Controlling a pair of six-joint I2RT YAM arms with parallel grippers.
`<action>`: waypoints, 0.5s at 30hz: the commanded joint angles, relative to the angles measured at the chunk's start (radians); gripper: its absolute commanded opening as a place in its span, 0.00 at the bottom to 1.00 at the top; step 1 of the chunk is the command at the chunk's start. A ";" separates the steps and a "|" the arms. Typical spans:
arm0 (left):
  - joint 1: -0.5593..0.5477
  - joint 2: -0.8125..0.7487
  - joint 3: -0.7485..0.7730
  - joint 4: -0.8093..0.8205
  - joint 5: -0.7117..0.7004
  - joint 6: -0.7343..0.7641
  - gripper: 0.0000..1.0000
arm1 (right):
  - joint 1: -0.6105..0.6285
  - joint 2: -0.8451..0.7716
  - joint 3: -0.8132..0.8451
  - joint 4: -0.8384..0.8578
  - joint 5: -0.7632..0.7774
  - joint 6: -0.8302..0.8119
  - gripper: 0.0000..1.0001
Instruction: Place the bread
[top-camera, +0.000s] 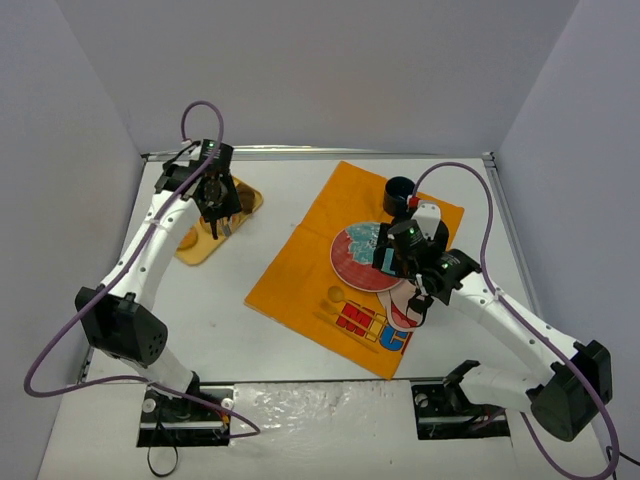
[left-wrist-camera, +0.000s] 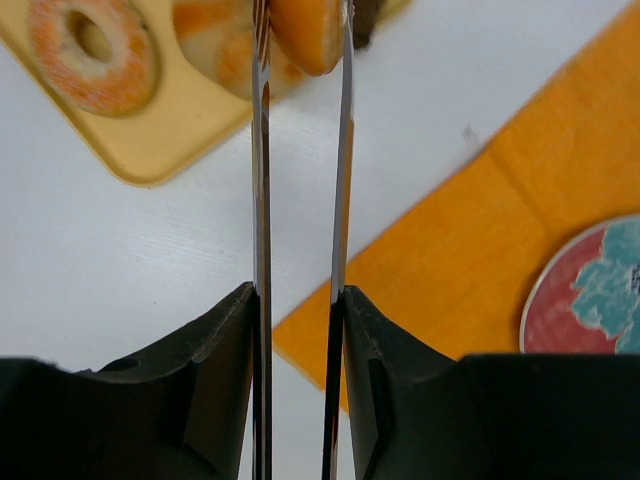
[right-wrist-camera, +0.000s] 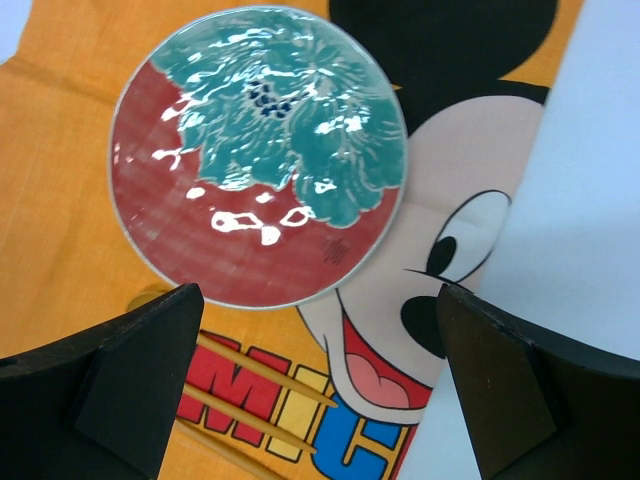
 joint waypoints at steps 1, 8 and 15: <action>-0.128 -0.080 -0.049 0.042 0.037 0.015 0.00 | -0.031 -0.026 0.063 -0.052 0.145 0.056 1.00; -0.303 -0.050 -0.074 0.107 0.074 0.017 0.00 | -0.137 -0.015 0.068 -0.088 0.178 0.082 1.00; -0.413 0.054 -0.012 0.165 0.111 0.049 0.00 | -0.255 -0.024 0.050 -0.089 0.143 0.064 1.00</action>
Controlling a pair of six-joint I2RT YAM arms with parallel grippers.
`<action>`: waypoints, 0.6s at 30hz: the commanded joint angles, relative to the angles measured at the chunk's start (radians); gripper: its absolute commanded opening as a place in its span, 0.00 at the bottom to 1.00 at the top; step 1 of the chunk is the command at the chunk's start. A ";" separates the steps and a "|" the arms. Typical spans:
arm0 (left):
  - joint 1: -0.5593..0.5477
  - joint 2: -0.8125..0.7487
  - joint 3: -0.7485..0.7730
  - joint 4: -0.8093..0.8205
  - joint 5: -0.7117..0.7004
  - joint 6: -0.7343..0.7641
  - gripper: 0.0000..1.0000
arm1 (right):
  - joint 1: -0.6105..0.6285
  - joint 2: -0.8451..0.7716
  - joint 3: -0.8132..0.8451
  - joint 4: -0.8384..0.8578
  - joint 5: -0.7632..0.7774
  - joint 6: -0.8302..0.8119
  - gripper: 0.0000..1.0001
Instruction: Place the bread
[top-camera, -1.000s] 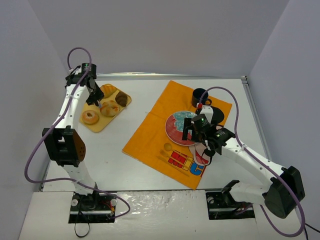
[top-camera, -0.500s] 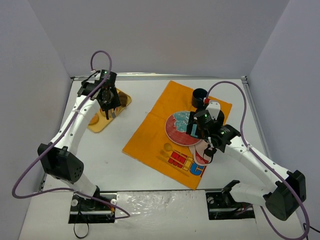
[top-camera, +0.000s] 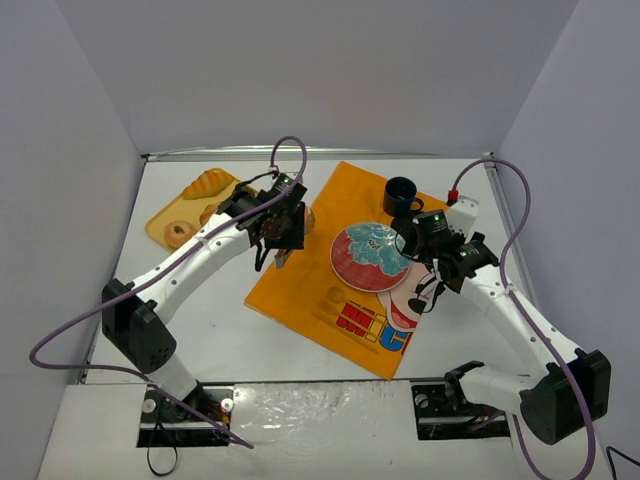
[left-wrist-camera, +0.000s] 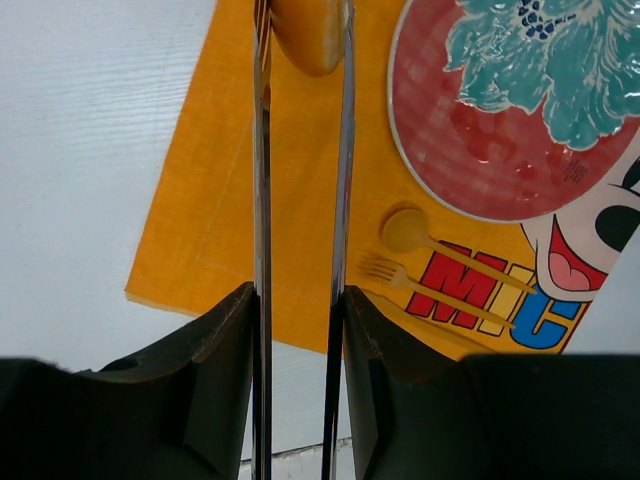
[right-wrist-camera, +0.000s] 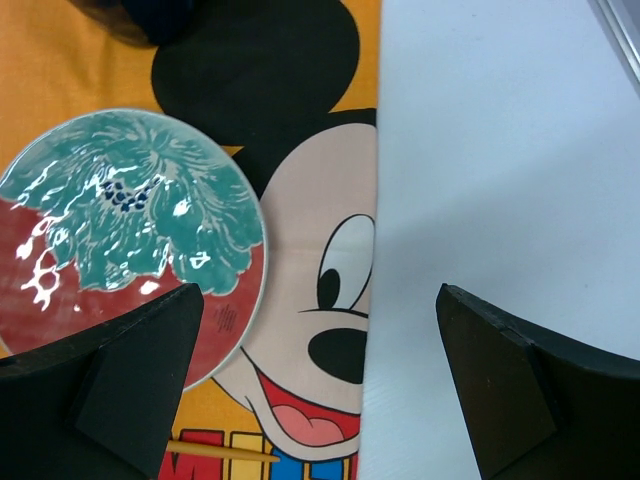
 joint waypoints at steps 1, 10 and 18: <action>-0.050 0.069 0.106 0.093 0.033 0.035 0.00 | -0.069 -0.028 0.019 -0.003 0.024 0.002 1.00; -0.153 0.247 0.270 0.106 0.074 0.067 0.00 | -0.173 -0.064 -0.008 -0.006 -0.024 -0.041 1.00; -0.207 0.349 0.371 0.085 0.099 0.084 0.00 | -0.187 -0.077 -0.022 -0.009 -0.040 -0.043 1.00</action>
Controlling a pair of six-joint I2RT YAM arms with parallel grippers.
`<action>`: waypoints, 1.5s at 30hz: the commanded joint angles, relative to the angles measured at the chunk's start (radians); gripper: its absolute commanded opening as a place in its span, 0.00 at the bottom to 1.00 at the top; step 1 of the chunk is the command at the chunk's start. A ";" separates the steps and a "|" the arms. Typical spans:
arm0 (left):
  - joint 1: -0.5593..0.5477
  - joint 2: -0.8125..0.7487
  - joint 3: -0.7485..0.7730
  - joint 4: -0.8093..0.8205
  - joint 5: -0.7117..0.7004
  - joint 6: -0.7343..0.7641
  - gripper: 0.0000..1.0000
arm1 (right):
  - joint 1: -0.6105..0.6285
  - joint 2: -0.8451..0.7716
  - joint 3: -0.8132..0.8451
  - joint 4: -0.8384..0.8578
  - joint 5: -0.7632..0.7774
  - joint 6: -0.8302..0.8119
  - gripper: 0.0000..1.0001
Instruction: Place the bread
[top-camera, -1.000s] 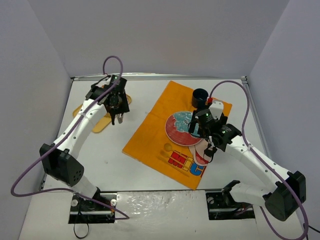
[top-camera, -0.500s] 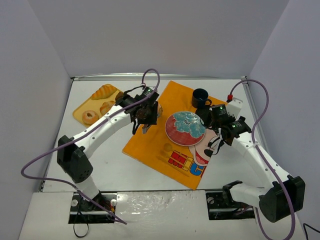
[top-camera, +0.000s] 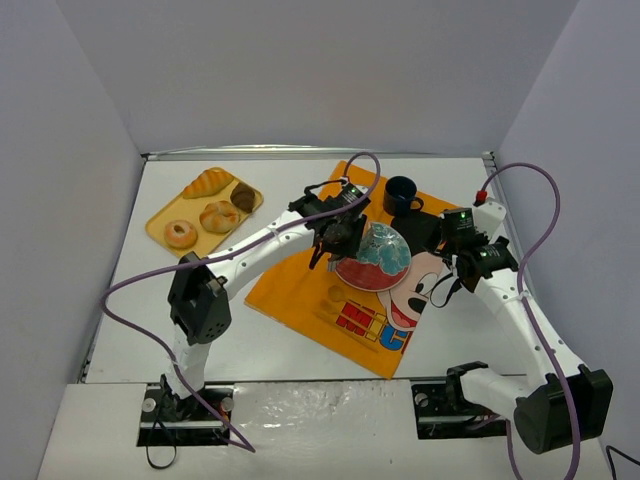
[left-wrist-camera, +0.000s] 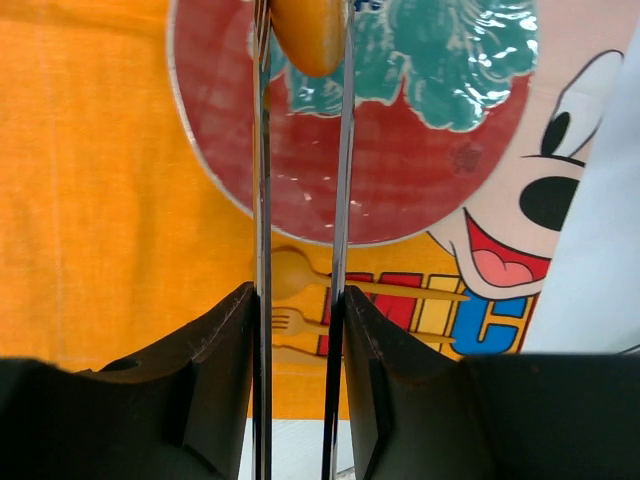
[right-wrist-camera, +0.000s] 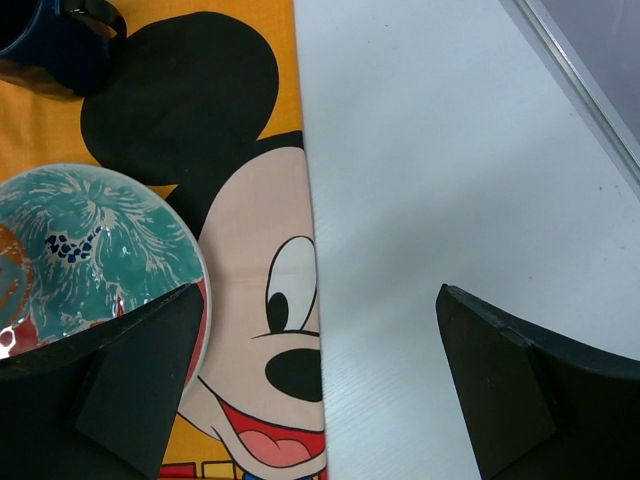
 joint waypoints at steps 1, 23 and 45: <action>-0.018 -0.012 0.085 0.023 0.024 0.027 0.00 | -0.009 -0.021 -0.001 0.006 0.002 -0.008 1.00; -0.039 0.005 0.069 0.023 0.018 0.057 0.61 | -0.009 -0.021 -0.001 0.006 -0.019 -0.011 1.00; -0.046 -0.077 0.081 -0.007 0.003 0.083 0.61 | -0.009 -0.027 -0.004 0.007 -0.018 -0.007 1.00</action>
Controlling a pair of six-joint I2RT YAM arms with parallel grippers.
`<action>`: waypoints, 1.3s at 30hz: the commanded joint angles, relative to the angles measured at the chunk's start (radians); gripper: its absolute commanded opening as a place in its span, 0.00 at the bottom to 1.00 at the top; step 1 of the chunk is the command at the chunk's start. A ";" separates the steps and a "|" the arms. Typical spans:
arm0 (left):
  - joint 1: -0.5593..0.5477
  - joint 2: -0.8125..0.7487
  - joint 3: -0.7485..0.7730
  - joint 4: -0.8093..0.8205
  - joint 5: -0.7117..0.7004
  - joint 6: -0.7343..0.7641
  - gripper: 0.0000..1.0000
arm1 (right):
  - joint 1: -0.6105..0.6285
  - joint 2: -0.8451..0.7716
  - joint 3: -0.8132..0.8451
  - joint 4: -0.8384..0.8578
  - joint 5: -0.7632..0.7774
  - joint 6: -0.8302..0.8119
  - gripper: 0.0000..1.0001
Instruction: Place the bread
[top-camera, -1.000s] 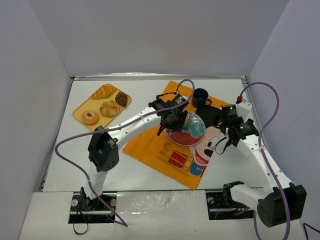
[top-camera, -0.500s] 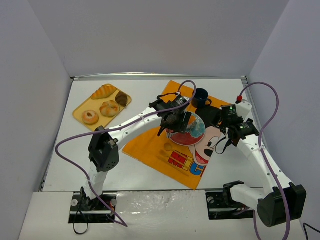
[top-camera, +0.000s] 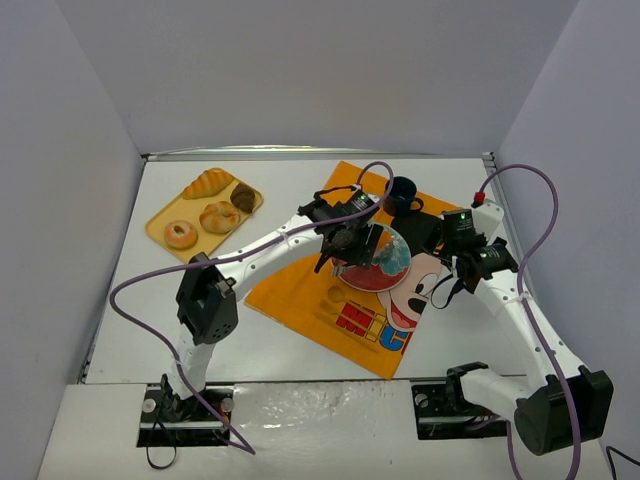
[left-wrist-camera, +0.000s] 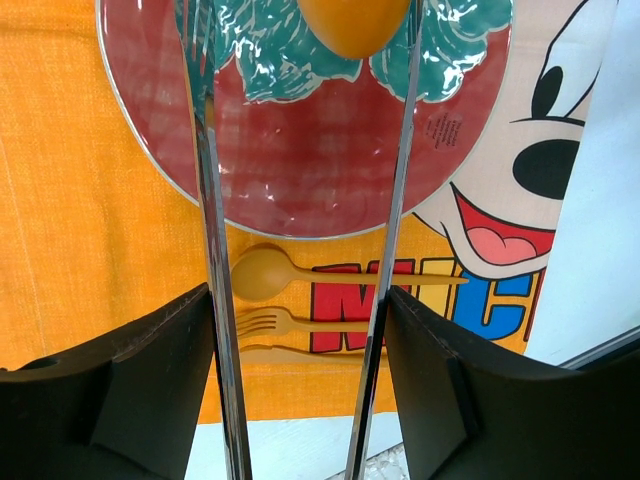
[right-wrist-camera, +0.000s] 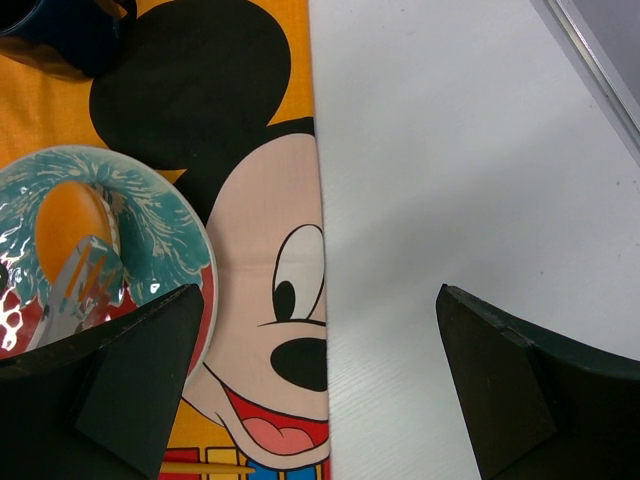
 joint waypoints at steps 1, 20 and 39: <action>-0.010 -0.128 0.054 0.000 -0.026 0.020 0.61 | -0.008 -0.024 -0.001 0.012 0.018 -0.004 1.00; 0.331 -0.412 -0.156 -0.168 -0.327 -0.177 0.62 | -0.008 -0.041 -0.008 0.015 -0.005 -0.008 1.00; 0.647 -0.416 -0.273 -0.123 -0.281 -0.134 0.62 | -0.008 -0.050 -0.026 0.033 -0.043 -0.014 1.00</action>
